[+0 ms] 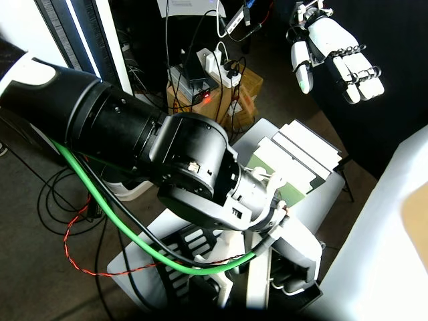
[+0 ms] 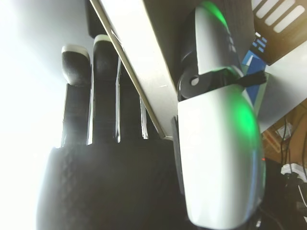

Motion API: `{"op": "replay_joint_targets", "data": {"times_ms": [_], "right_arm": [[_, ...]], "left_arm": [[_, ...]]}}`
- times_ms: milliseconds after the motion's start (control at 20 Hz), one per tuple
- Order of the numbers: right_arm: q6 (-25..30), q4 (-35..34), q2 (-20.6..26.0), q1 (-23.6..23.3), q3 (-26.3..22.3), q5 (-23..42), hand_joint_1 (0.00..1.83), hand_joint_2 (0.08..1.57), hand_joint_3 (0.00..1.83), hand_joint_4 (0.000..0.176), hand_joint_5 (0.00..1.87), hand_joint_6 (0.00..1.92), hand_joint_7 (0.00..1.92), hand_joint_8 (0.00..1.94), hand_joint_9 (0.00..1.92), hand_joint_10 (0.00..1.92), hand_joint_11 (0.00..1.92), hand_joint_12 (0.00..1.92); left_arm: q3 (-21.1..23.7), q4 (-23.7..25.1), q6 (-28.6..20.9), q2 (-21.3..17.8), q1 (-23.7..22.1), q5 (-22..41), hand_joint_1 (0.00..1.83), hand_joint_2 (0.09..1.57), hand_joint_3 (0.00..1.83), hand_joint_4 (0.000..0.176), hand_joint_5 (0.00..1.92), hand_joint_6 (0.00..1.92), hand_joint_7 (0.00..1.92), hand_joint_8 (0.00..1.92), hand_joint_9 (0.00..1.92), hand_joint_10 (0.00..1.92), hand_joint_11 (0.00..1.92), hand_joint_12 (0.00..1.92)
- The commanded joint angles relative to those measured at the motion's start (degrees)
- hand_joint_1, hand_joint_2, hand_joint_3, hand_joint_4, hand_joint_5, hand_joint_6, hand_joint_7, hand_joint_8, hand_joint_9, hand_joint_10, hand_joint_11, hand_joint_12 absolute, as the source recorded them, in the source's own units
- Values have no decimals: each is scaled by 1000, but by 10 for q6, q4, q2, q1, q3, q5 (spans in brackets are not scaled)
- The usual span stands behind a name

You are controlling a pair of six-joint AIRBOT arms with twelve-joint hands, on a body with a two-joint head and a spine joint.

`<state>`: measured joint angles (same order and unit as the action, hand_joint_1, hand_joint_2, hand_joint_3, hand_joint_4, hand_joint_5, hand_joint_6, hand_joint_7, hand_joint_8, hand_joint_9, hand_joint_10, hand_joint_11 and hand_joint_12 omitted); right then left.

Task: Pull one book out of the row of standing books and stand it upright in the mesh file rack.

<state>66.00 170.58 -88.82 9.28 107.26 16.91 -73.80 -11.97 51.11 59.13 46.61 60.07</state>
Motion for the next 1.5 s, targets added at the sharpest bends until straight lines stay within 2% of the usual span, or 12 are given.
{"op": "replay_joint_targets", "data": {"times_ms": [0, 300, 400, 500, 700, 900, 1000, 1200, 1300, 1350, 1400, 1450], "right_arm": [[-5, 20, 6, -8, 0, -50, 1161, 1330, 0, 0, 494, 1459, 735, 1642, 669, 1666, 577, 1921], [3, 20, 8, -9, -1, -51, 1161, 1330, 0, 0, 494, 1459, 735, 1642, 669, 1666, 577, 1921], [3, 20, 5, -11, 6, -52, 1161, 1330, 0, 0, 494, 1459, 735, 1642, 669, 1666, 577, 1921], [3, 20, 4, -11, 8, -52, 1161, 1330, 0, 0, 494, 1459, 735, 1642, 669, 1666, 577, 1921], [3, 20, 36, -14, -43, -52, 1161, 1330, 0, 0, 494, 1459, 735, 1642, 669, 1666, 577, 1921], [3, 20, 40, -14, -51, -52, 1161, 1330, 0, 0, 494, 1459, 735, 1642, 669, 1666, 577, 1921], [3, 20, 44, -14, -63, -52, 1161, 1330, 0, 0, 494, 1459, 735, 1642, 669, 1666, 577, 1921], [-13, 20, 80, -19, -134, -60, 1161, 1330, 0, 0, 494, 1459, 735, 1642, 669, 1666, 577, 1921], [-13, 20, 87, -21, -140, -59, 1161, 1330, 0, 0, 494, 1459, 735, 1642, 669, 1666, 577, 1921], [-13, 20, 92, -23, -146, -59, 908, 1063, 0, 20, 98, 291, 146, 328, 133, 332, 115, 782], [-13, 20, 106, -30, -165, -58, 931, 974, 0, 28, 19, 57, 28, 65, 26, 66, 22, 404], [-18, 20, 115, -35, -178, -58, 902, 971, 0, 44, 3, 11, 5, 12, 4, 12, 4, 326]], "left_arm": [[-3, -5, -1, 0, -6, 74, 338, 1418, 1, 43, 69, 5, 0, 0, 0, 0, 0, 0], [-4, -5, -3, 2, -6, 74, 378, 1420, 1, 48, 67, 1, 0, 0, 0, 0, 0, 0], [-4, -5, -3, 2, -6, 75, 375, 1422, 1, 37, 63, 0, 0, 0, 0, 0, 0, 0], [-4, -5, -4, 2, -6, 76, 371, 1419, 0, 58, 62, 0, 0, 0, 0, 0, 0, 0], [-5, -7, -5, 4, -6, 76, 381, 1425, 1, 39, 61, 0, 0, 0, 0, 0, 0, 0], [-5, -9, -6, 6, -5, 77, 337, 1424, 2, 55, 54, 0, 0, 0, 0, 0, 0, 0], [-5, -10, -7, 7, -5, 77, 319, 1426, 3, 53, 43, 1, 0, 0, 0, 0, 0, 0], [-3, -10, -8, 6, -5, 77, 323, 1434, 5, 43, 44, 3, 0, 0, 0, 0, 0, 0], [0, -10, -8, 3, -2, 78, 326, 1431, 3, 52, 54, 6, 0, 0, 0, 0, 0, 0], [1, -10, -8, 1, -2, 78, 325, 1431, 3, 50, 46, 3, 0, 0, 0, 0, 0, 0], [4, -8, -8, -2, -2, 81, 330, 1437, 5, 43, 46, 3, 0, 0, 0, 0, 0, 0], [6, -7, -8, -4, -2, 84, 316, 1436, 4, 49, 45, 2, 0, 0, 0, 0, 0, 0]]}}
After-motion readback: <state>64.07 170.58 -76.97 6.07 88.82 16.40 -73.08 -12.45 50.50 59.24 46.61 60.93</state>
